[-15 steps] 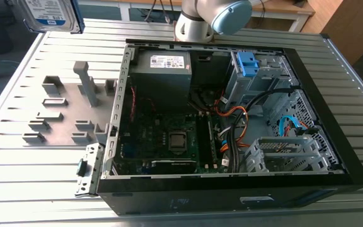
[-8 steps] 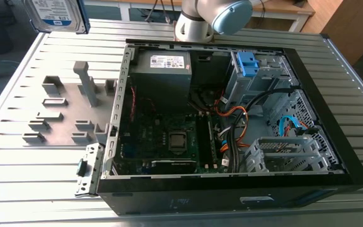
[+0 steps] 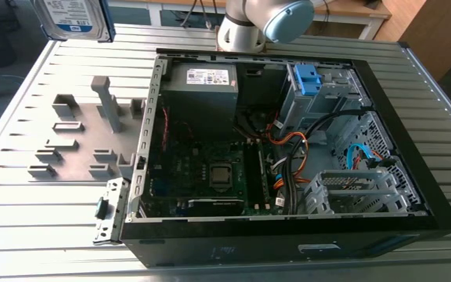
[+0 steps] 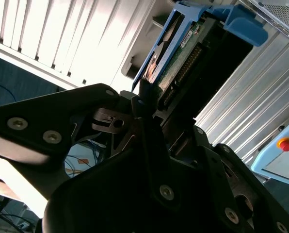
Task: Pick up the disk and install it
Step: 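Pick up the disk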
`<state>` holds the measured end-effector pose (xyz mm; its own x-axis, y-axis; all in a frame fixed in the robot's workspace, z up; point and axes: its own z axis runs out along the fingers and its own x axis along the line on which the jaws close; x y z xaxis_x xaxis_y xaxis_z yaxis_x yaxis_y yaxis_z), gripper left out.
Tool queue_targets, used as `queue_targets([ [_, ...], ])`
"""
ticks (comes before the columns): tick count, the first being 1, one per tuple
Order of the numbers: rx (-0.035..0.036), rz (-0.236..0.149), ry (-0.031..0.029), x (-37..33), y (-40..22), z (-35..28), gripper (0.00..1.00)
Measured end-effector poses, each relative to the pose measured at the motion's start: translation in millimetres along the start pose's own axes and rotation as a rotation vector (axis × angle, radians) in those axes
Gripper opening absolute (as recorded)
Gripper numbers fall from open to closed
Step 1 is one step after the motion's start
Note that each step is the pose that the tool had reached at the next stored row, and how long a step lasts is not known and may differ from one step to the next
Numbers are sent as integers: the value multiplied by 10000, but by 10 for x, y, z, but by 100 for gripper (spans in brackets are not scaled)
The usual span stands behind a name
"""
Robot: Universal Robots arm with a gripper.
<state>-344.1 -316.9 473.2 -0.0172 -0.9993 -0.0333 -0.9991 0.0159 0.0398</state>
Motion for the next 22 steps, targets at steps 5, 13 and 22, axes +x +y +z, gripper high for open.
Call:
queue_targets([
  [5,0,1,0,-1,-37,-1,36],
  [13,0,0,0,-2,-113,-5,36],
  [22,0,0,0,-3,-194,-8,36],
])
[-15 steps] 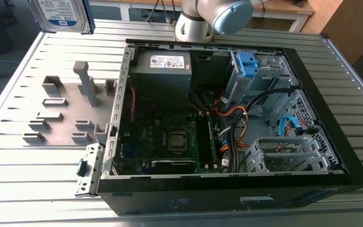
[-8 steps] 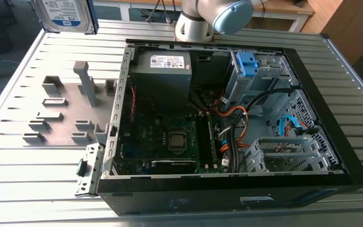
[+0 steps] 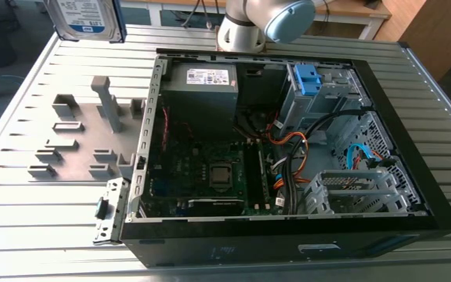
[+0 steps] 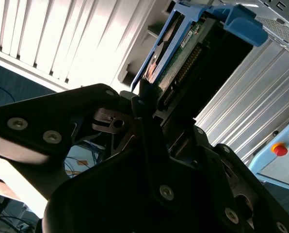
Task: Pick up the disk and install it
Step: 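Pick up the disk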
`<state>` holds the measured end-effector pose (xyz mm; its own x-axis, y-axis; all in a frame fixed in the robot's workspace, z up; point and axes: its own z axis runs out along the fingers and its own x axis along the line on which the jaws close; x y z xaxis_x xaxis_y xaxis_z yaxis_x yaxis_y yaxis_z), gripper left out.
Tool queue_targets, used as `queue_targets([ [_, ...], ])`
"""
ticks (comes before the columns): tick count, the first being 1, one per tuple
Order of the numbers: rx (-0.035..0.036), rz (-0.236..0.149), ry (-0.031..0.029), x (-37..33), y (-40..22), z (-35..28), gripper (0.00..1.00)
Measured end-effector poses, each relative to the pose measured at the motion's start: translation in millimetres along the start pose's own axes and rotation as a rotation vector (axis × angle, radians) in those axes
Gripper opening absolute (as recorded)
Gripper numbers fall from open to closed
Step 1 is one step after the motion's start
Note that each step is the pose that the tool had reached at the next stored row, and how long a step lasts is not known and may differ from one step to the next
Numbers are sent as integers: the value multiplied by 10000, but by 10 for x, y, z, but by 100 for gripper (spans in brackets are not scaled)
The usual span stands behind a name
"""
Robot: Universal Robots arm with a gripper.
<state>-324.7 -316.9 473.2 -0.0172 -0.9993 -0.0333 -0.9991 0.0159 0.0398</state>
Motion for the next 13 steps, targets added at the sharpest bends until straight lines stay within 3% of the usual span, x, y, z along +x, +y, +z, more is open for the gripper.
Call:
queue_targets([
  [13,0,0,0,-2,-133,-5,36],
])
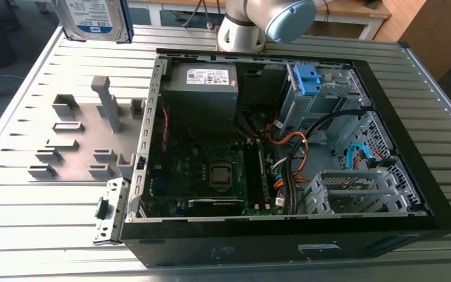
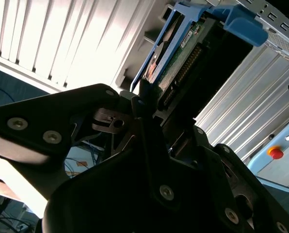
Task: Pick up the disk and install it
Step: 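Pick up the disk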
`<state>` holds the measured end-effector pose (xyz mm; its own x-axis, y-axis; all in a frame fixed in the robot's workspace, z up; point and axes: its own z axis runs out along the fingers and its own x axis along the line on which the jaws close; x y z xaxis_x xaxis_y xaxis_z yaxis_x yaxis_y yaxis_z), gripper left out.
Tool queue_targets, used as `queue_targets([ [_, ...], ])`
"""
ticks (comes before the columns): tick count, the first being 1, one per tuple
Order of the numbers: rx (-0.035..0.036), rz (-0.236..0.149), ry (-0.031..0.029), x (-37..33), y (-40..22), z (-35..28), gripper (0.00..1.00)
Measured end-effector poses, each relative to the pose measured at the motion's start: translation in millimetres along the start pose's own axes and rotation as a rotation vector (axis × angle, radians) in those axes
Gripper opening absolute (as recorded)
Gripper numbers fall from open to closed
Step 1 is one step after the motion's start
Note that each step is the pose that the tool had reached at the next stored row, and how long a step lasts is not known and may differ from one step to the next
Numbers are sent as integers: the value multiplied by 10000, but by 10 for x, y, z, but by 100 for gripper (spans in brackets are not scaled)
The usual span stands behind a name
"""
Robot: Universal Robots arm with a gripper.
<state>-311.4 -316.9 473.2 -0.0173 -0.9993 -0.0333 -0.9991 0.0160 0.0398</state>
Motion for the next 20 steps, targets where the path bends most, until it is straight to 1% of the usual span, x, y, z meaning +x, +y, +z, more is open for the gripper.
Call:
queue_targets([
  [20,0,0,0,-3,-188,-7,36],
])
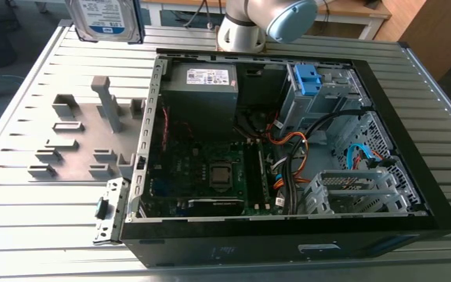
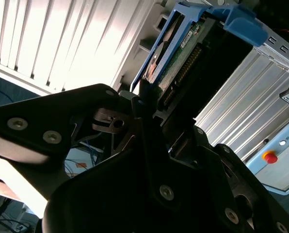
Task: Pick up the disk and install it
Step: 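Pick up the disk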
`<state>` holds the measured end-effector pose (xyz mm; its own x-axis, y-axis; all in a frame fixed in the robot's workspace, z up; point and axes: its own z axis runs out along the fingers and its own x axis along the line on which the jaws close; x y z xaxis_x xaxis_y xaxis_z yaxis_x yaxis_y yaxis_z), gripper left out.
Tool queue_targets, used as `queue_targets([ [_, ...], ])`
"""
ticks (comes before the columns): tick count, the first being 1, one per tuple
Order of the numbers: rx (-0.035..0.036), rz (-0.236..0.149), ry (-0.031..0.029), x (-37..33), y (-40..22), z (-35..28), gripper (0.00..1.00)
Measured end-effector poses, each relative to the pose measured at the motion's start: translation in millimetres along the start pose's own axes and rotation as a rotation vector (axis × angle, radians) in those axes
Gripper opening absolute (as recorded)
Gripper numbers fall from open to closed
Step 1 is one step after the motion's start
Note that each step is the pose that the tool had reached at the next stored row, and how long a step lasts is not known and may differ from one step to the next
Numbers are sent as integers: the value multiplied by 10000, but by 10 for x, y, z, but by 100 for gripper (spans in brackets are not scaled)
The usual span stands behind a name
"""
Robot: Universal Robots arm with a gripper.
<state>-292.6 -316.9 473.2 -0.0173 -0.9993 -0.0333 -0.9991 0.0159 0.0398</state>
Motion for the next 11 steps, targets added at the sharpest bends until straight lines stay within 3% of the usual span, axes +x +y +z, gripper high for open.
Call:
queue_targets([
  [11,-1,-1,0,-2,-117,-5,36],
])
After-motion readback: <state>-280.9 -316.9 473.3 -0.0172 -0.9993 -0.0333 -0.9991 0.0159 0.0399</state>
